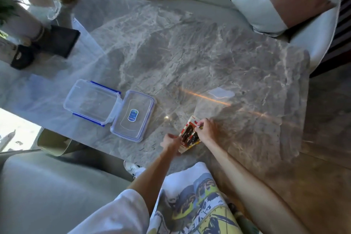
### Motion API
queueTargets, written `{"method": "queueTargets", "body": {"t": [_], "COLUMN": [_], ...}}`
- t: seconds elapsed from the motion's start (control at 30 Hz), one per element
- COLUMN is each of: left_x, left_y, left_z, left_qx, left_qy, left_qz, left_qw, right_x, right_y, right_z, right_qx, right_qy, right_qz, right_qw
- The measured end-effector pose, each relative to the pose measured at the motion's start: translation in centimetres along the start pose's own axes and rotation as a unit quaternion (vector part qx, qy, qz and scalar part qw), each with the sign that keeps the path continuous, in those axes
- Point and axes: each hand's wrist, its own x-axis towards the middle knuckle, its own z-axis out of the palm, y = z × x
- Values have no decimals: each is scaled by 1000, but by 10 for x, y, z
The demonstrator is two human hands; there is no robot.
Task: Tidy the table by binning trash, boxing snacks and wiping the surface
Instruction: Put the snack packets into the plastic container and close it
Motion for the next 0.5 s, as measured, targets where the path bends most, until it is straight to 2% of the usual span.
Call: {"method": "queueTargets", "body": {"t": [0.17,0.3,0.4,0.5], "left_x": [7,7,9,8], "left_y": [-13,-18,-19,-19], "left_z": [7,8,7,6], "left_qx": [41,10,76,116], "left_qy": [73,56,26,-5], "left_qz": [71,85,110,137], "left_qw": [994,995,991,984], "right_x": [-6,-6,-4,-4], "right_y": [6,10,11,11], "right_z": [-1,-4,-1,1], "right_qx": [76,26,-17,-9], "right_qy": [-6,-55,-96,-86], "right_qz": [10,-22,-45,-51], "right_qw": [997,998,994,995]}}
